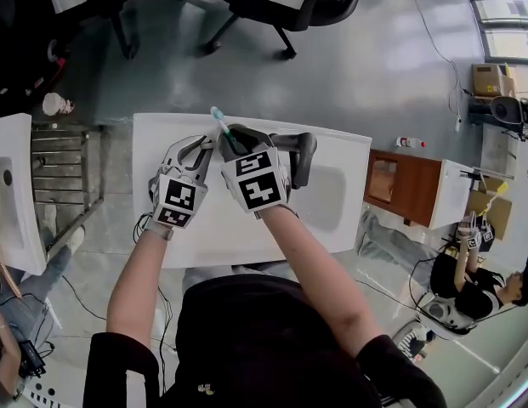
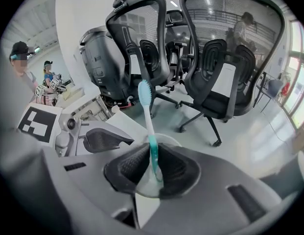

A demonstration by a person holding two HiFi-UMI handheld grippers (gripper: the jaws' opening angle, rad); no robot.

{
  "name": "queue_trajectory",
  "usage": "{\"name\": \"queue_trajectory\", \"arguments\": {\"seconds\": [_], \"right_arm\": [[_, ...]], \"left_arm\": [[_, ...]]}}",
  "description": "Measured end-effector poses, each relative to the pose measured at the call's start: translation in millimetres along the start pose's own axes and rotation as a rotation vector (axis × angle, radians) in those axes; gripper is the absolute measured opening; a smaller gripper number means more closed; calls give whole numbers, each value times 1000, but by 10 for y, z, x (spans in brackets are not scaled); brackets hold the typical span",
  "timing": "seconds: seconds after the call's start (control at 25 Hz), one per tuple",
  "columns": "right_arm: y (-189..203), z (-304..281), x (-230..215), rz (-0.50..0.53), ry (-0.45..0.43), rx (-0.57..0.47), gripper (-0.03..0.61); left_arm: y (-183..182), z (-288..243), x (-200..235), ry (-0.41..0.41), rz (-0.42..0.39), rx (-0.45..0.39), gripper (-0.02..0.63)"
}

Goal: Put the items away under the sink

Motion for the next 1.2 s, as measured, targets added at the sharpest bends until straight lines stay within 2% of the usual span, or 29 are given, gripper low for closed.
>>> {"name": "queue_trajectory", "arguments": {"seconds": [0.28,0.56,0.72,1.0,1.2], "right_arm": [[41,44,-10,-23,-14,-32,58],[32,259,38,-56,-7,-141,58],[4,450,96,-65,-37,-189,58],[-4,900,254,-100,-85,-321,57],[90,1306,249,-170,-113,-420,57]], "left_arm": [[-21,37,24,-27,55,-18,55],[-16,146,81,-54,120,-34,44],[-15,247,84,-52,147,-52,41],[-41,444,-10,-70,152,-65,41],[6,580,-169,-65,133,-60,41]]}}
Point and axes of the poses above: the fingertips, and each gripper's own axes: z backward along the fingers, x to its left, y out of its underside, the point moved 7 cm from there along z, backward along the fingers, and after that the axes turned 5 degrees about x, right-handed, at the moved point
